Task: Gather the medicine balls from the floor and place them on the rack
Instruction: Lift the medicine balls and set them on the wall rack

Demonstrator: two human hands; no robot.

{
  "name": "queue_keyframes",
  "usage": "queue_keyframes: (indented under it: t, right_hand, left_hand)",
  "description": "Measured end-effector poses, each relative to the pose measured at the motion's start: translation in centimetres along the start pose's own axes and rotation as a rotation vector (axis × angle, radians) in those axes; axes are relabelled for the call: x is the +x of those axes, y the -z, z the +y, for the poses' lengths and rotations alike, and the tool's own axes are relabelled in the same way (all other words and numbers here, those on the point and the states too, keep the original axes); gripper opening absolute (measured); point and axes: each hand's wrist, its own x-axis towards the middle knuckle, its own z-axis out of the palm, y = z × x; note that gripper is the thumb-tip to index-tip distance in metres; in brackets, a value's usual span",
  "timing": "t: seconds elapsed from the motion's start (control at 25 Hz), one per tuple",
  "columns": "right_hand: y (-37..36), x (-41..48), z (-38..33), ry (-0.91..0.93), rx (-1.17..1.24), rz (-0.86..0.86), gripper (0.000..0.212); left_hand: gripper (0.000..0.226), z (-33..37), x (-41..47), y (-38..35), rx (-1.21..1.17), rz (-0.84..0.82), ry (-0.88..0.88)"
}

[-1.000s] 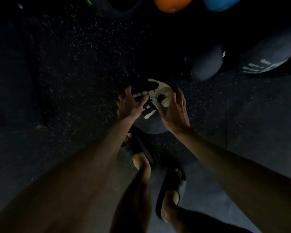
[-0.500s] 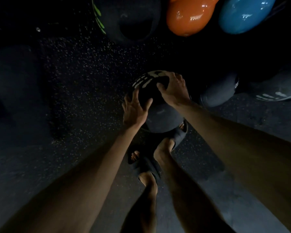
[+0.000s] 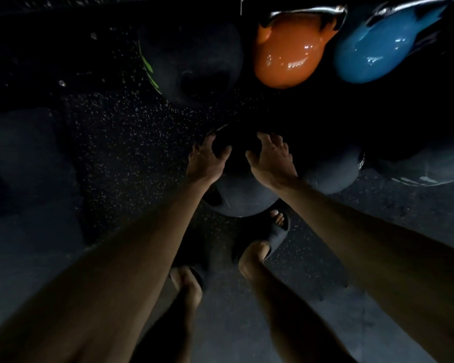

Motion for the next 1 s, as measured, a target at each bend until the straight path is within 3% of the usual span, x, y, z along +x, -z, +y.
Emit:
queue_keyframes:
  t: [0.16, 0.4, 0.6, 0.76, 0.92, 1.0]
  right_hand:
    - [0.9, 2.8, -5.0, 0.012, 0.062, 0.079, 0.055]
    - [0.2, 11.1, -12.6, -0.123, 0.351, 0.221, 0.061]
    - [-0.1, 16.2, -16.3, -0.265, 0.539, 0.341, 0.081]
    - [-1.1, 17.5, -18.1, -0.308, 0.472, 0.335, 0.086]
    - [-3.9, 14.9, -20.5, -0.281, 0.365, 0.403, 0.094]
    - [-7.3, 12.0, -22.4, -0.245, 0.293, 0.409, 0.099]
  left_hand:
    - [0.059, -1.1, 0.4, 4.1, -0.057, 0.232, -0.025]
    - [0.075, -0.6, 8.4, 14.6, -0.007, 0.446, -0.185]
    - [0.084, 1.9, 14.4, 18.1, 0.133, 0.292, -0.195]
    - [0.082, 2.0, 16.6, 18.4, 0.138, 0.174, -0.294]
    - [0.076, -2.8, 15.6, 19.6, -0.005, 0.15, -0.399]
    - [0.069, -6.3, 13.9, 20.8, -0.128, 0.165, -0.339]
